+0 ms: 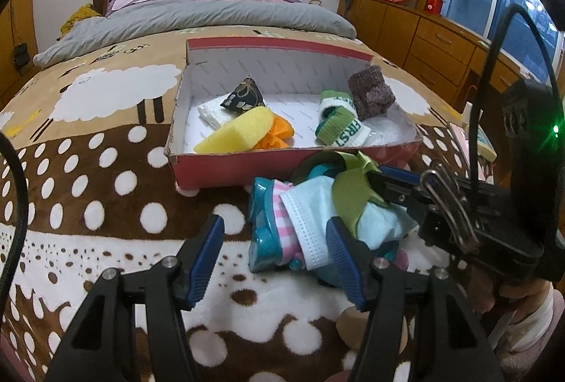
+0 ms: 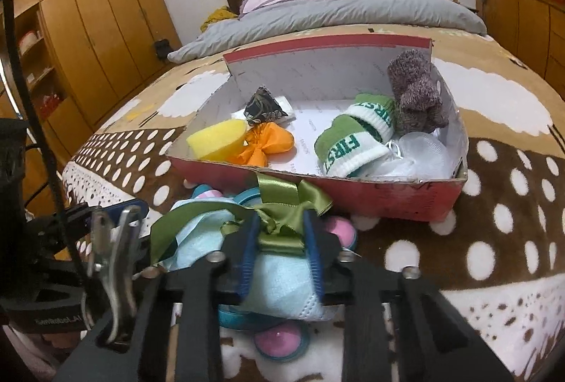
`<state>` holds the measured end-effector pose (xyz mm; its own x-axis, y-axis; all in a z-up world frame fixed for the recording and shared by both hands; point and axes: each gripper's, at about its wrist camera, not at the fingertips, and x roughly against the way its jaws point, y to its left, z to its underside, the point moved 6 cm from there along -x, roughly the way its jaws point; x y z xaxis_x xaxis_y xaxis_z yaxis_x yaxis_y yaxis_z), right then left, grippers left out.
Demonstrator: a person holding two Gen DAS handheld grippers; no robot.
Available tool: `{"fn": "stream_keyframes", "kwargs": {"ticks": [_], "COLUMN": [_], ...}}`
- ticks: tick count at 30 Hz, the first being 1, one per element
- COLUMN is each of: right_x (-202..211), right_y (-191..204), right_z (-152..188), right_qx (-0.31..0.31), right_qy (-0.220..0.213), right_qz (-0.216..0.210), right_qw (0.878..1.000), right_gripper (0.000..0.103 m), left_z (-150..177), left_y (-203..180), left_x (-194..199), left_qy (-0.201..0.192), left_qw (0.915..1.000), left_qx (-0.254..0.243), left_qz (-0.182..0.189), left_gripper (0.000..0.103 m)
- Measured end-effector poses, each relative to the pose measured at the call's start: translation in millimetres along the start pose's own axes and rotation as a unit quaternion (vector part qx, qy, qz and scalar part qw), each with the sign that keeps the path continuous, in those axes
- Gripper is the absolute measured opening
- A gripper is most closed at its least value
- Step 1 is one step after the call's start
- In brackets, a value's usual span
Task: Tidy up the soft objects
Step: 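Move both grippers back from the shoebox to the pile beside it, then grasp the light blue face mask with the left gripper while the right grasps the green ribbon bow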
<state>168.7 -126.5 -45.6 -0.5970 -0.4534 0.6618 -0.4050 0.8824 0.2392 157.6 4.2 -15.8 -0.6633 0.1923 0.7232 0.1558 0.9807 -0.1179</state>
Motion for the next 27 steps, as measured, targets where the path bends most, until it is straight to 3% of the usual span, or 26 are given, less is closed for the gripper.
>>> {"fn": "stream_keyframes", "kwargs": {"ticks": [5, 20, 27], "right_x": [11, 65, 64], "right_y": [0, -14, -19], "right_z": [-1, -5, -2], "right_qx": [0.006, -0.006, -0.014], "right_qy": [-0.024, -0.089, -0.088], "right_qz": [0.007, 0.016, 0.011], "right_qw": [1.000, 0.996, 0.996], "right_gripper": [0.003, 0.003, 0.003], "left_z": [0, 0, -1], "left_y": [-5, -33, -43], "left_x": [3, -7, -14], "left_qy": [-0.002, 0.014, 0.015], "left_qw": [1.0000, 0.9991, 0.9989], "left_qx": [-0.005, -0.030, -0.038], "left_qz": [0.005, 0.028, 0.023], "left_gripper": [0.063, 0.063, 0.063]}}
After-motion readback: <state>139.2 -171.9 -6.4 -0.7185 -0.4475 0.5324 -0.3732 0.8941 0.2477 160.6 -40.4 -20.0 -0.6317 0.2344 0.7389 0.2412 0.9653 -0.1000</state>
